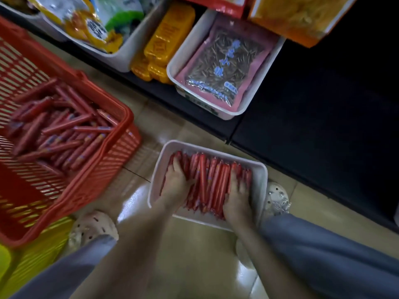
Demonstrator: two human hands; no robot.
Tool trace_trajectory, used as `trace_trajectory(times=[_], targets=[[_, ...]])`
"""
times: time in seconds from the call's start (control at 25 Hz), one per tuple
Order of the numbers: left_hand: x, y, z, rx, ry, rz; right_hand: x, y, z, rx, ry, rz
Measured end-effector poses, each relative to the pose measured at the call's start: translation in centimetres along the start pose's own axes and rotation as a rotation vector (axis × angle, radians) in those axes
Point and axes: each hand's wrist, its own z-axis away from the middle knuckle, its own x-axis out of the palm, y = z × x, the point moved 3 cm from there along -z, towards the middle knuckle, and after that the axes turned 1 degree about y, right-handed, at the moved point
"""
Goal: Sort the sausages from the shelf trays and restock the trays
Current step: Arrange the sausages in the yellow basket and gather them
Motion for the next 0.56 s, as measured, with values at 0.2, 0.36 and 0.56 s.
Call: trace_trajectory(times=[0.2, 0.36, 0.56], targets=[[3.3, -2.4, 0.8, 0.229, -0.163, -0.417, 2.0, 0.6, 1.2, -0.173, 0.033, 0.215], [4.1, -3.0, 0.5, 0.273, -0.098, -0.530, 2.0, 2.8, 1.1, -0.009, 0.042, 0.232], [5.2, -0.2, 1.8, 0.258, -0.073, -0.488, 1.0, 3.1, 2.2, -0.032, 0.057, 0.220]])
